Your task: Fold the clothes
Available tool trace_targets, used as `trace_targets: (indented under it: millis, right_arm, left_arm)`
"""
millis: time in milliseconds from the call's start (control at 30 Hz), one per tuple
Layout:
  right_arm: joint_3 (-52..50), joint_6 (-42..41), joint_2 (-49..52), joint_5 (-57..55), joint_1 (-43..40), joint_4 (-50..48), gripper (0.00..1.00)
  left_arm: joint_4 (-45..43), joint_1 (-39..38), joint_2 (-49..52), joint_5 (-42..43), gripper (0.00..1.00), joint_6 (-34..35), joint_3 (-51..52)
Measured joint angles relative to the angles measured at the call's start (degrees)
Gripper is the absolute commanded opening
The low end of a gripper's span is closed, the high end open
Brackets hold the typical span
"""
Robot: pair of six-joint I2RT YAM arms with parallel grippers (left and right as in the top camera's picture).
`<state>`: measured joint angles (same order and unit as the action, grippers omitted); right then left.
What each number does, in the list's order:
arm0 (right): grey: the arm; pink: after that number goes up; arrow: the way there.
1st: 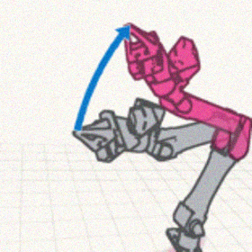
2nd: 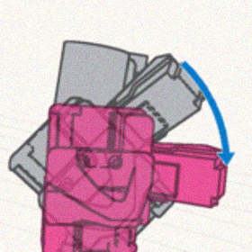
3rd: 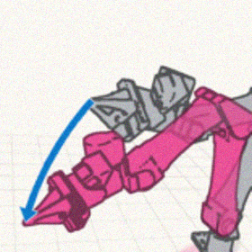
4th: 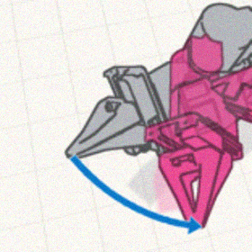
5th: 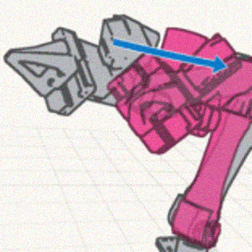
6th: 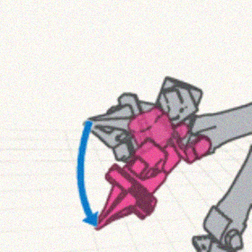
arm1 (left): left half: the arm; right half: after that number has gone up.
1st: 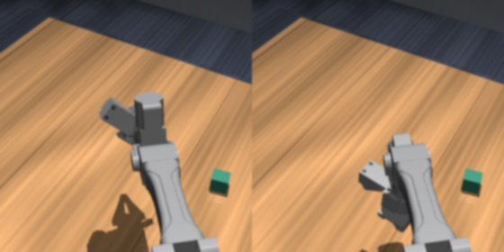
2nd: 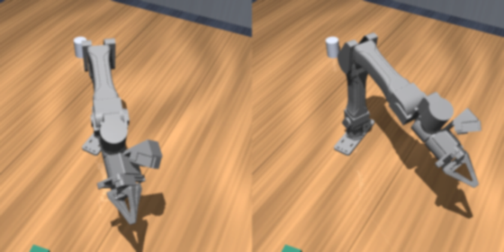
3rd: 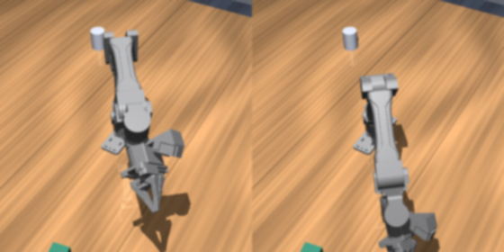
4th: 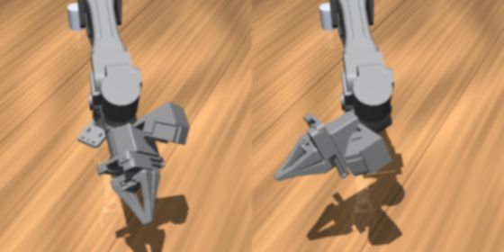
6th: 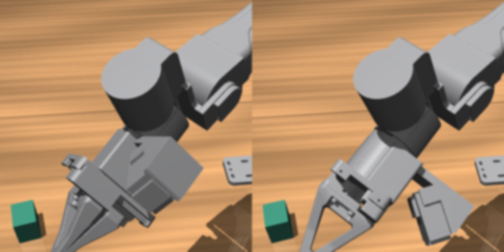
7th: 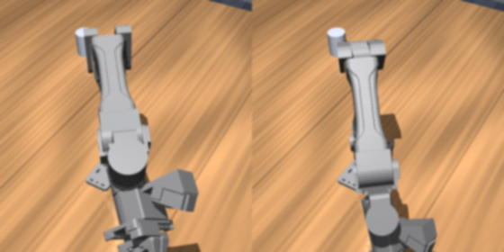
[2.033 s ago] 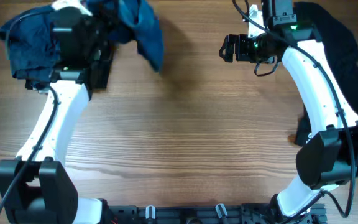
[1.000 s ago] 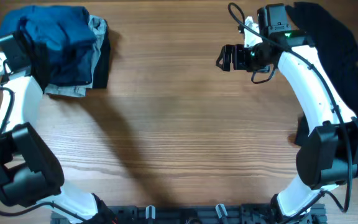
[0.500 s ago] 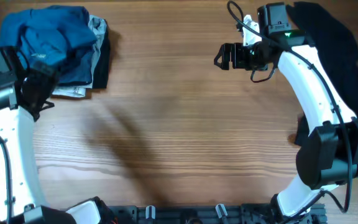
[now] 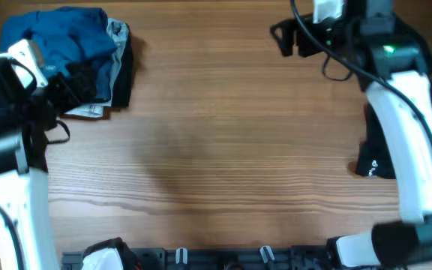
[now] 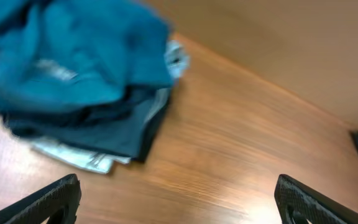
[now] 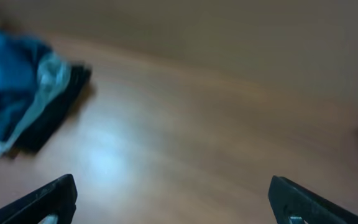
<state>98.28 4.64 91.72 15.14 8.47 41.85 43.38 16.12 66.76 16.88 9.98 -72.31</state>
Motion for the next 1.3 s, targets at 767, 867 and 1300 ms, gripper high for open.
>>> trace_targets:
  millis: [767,867,1300]
  right_arm:
    - [1.27,2.12,-7.41,-10.73,-0.02,2.75,1.0]
    - [1.27,2.14,-7.41,-10.73,-0.02,2.75,1.0]
    - [1.27,2.14,-7.41,-10.75,-0.02,2.86,1.0]
  left_arm:
    - [13.22,-2.62,-17.53,0.33,1.0,-3.93,-0.02]
    - [13.22,-2.62,-17.53,0.33,1.0,-3.93,-0.02]
    - [-14.1,-4.17,-28.33,0.83,1.0,-3.67,14.25]
